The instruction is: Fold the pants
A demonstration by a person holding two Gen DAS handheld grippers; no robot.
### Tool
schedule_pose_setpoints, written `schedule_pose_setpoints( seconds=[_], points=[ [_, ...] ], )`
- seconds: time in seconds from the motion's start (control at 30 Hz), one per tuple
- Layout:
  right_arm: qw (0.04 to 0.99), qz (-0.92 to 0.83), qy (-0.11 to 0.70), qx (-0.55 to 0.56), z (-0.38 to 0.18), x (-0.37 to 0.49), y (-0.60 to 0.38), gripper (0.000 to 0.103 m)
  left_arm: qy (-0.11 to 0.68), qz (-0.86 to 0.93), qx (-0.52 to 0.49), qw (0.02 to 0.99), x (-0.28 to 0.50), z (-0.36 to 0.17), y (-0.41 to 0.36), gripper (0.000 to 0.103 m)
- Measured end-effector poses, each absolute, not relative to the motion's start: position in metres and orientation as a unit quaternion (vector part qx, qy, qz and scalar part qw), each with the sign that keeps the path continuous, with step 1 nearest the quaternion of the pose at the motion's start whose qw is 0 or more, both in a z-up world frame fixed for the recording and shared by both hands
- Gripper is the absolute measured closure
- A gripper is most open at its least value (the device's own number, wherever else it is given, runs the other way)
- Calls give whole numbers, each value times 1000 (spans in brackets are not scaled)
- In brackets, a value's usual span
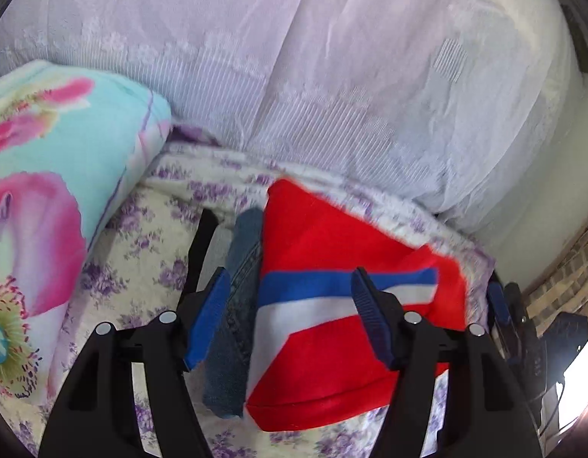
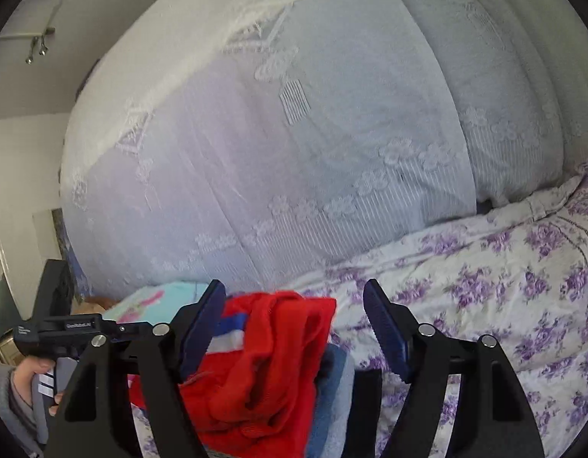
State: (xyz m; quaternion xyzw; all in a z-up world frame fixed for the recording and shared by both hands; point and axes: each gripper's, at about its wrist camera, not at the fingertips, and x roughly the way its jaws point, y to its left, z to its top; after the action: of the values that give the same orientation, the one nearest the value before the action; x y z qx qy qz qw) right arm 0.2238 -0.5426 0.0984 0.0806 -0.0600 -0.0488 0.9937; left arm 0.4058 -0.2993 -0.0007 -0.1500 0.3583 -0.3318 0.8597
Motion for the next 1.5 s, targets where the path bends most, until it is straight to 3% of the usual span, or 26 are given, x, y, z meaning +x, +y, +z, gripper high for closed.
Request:
schedule_pose_setpoints(
  seconds=[0.03,0.17,0.33,0.73,0.8,0.87,1.03,1.13,1.3,1.5],
  points=[
    [995,-32,-54,75,101,226,-536,48,349,-340,-152,860,402,7,-301,40],
    [995,-9,34,97,91,267,-530,66,369,-371,-94,847,398,4,-340,39],
    [993,-40,82,77,70,298,-533,70,391,-326,-31,860,409,-29,-363,44],
    [993,-49,68,83,100,241,-514,67,357,-311,-16,881,364,10,-330,42],
    [991,-57,75,90,101,225,-508,61,344,-297,10,891,343,14,-321,33],
    [990,-62,77,101,98,205,-501,48,328,-283,38,900,323,16,-314,26],
    [985,-75,100,117,86,159,-476,44,317,-263,84,907,269,18,-298,19],
    [985,-81,101,118,81,127,-456,36,309,-249,83,914,240,26,-283,12],
    [983,-88,102,121,75,77,-419,25,306,-234,67,920,199,41,-251,5],
    [982,-101,91,130,75,26,-381,11,307,-222,61,923,158,51,-217,5]
  ],
)
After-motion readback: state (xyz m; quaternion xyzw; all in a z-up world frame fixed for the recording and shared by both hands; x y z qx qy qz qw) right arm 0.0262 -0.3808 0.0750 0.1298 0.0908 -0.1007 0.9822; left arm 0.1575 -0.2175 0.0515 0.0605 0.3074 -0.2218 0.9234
